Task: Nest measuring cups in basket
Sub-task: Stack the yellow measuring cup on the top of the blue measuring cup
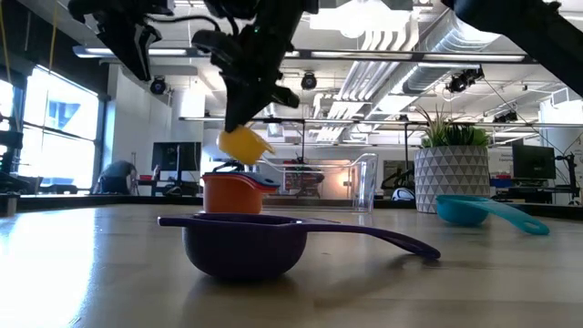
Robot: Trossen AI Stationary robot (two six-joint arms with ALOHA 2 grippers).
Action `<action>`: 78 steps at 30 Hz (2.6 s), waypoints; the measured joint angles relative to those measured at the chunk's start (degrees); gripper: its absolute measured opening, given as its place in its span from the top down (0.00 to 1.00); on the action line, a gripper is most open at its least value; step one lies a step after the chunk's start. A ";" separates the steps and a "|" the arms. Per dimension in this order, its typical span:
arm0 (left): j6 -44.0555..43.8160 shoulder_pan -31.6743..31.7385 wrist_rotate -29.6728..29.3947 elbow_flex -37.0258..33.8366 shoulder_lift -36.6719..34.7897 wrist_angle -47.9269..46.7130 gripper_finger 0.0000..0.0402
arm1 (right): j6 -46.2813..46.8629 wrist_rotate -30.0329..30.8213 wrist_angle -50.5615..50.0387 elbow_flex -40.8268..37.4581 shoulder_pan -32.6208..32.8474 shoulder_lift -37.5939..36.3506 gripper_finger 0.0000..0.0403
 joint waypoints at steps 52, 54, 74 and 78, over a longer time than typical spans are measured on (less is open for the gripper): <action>-1.84 0.01 0.00 -0.01 -0.02 -0.04 0.82 | 17.52 7.85 -17.42 -0.05 0.37 3.46 0.80; -1.86 0.00 0.02 0.00 -0.02 -0.14 0.82 | 17.54 7.52 -17.85 -0.06 0.37 4.07 0.80; -2.41 0.00 0.62 -0.02 -0.01 -0.26 0.82 | 16.37 -1.77 -17.33 -0.04 0.41 5.17 0.80; -2.41 0.00 0.61 -0.02 -0.02 -0.26 0.82 | 18.11 -1.64 -17.91 -0.04 0.50 5.17 0.80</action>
